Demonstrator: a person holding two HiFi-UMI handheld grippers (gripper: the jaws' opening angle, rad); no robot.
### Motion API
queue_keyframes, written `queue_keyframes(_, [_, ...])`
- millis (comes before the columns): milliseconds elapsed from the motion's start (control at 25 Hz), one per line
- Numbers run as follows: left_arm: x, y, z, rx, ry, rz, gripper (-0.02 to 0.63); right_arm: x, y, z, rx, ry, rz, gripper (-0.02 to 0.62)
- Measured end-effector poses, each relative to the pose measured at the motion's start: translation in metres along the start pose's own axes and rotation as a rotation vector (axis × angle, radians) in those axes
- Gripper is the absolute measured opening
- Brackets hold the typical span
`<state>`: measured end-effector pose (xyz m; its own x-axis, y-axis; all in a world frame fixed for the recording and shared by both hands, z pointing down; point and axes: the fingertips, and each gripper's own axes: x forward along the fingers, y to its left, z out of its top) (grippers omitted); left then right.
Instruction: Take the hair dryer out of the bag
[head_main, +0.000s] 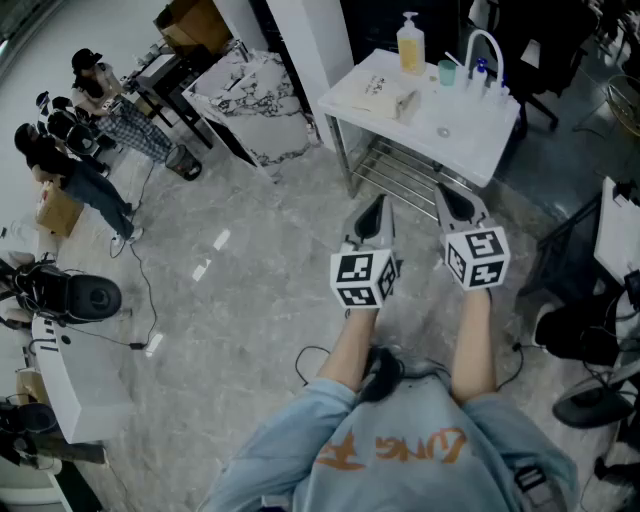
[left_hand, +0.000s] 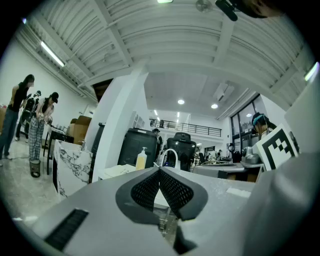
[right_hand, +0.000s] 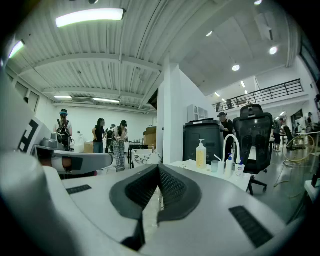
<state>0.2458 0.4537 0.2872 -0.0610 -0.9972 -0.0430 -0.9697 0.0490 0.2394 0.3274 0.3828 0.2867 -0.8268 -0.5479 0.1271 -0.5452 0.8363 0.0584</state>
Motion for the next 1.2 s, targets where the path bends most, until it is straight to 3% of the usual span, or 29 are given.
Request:
queue_keyframes(280, [-0.008,0.006,-0.009,-0.011,0.000,0.025,0.002,0.003,0.009,-0.020,0.005,0.050,0.041,0.000])
queue_keyframes(400, [-0.008,0.008,-0.008,-0.002,0.004,0.030,0.002,0.004,0.001,-0.031,0.054,0.092,0.016,0.000])
queue_keyframes(880, [-0.001,0.014,-0.012,0.084,0.053,0.047,0.002,0.013,-0.015,-0.018,0.091,0.065,0.019,0.000])
queue_keyframes(1200, [0.015,0.025,0.000,0.052,0.011,0.027,0.002,0.027,-0.022,-0.013,0.083,0.053,0.038,0.000])
